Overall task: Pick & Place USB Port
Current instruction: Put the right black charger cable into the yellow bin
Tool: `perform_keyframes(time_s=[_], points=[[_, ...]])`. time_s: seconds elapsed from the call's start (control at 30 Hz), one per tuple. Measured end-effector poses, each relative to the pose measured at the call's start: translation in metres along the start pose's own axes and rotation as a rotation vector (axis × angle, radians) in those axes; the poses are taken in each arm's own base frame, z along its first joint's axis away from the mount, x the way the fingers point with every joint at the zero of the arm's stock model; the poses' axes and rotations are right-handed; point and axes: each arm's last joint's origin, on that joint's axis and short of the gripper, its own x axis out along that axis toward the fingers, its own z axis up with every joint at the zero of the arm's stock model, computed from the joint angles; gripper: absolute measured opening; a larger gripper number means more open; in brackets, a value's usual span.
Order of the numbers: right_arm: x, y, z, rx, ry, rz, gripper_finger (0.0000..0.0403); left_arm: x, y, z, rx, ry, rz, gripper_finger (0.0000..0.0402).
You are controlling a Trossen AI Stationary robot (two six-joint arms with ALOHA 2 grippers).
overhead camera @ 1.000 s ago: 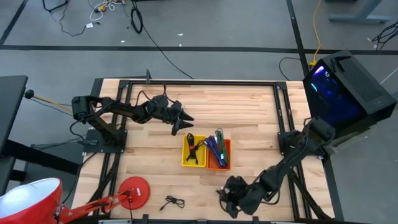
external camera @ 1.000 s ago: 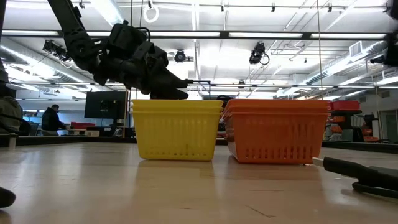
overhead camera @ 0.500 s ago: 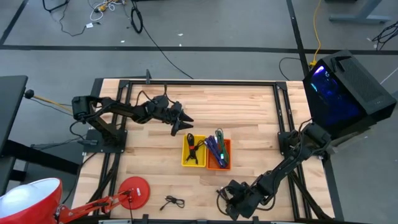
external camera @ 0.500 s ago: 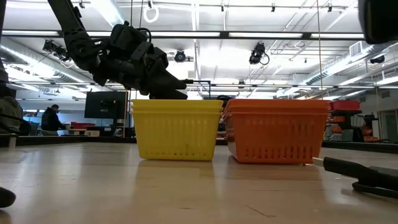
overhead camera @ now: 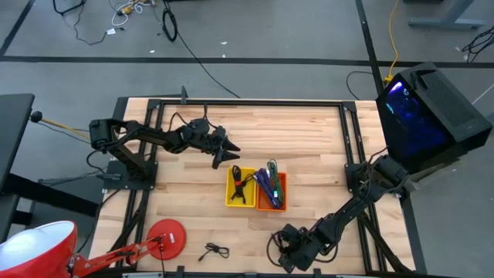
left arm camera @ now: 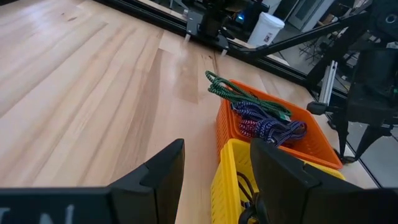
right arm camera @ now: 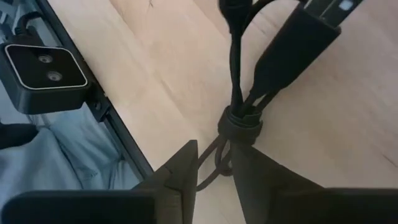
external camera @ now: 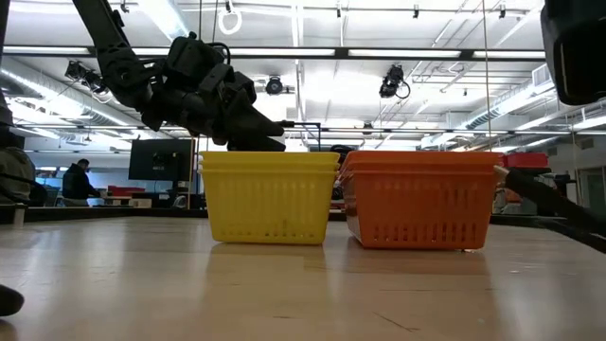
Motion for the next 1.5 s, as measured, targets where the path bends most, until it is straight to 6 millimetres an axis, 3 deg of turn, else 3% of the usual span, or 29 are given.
perform_keyframes(time_s=[0.83,0.93,1.07,1.33,1.5], points=[[-0.003,-0.009,0.006,-0.008,0.046,-0.094,0.0104,0.0,0.0,0.0,0.011,0.0,0.0,0.0188],[-0.003,-0.01,0.006,-0.024,0.045,-0.103,0.0081,0.0,0.0,0.0,0.011,0.001,0.0,0.0188],[-0.002,-0.01,0.006,-0.147,0.036,-0.092,0.0016,0.0,0.0,0.0,0.011,0.001,0.0,0.0188],[-0.001,-0.012,0.016,-0.229,0.058,-0.109,0.0005,0.0,0.0,0.0,0.011,0.001,0.0,0.0188],[0.0,-0.018,0.039,-0.294,0.075,-0.14,0.0002,0.0,0.0,0.0,0.01,0.001,0.0,0.0188]])
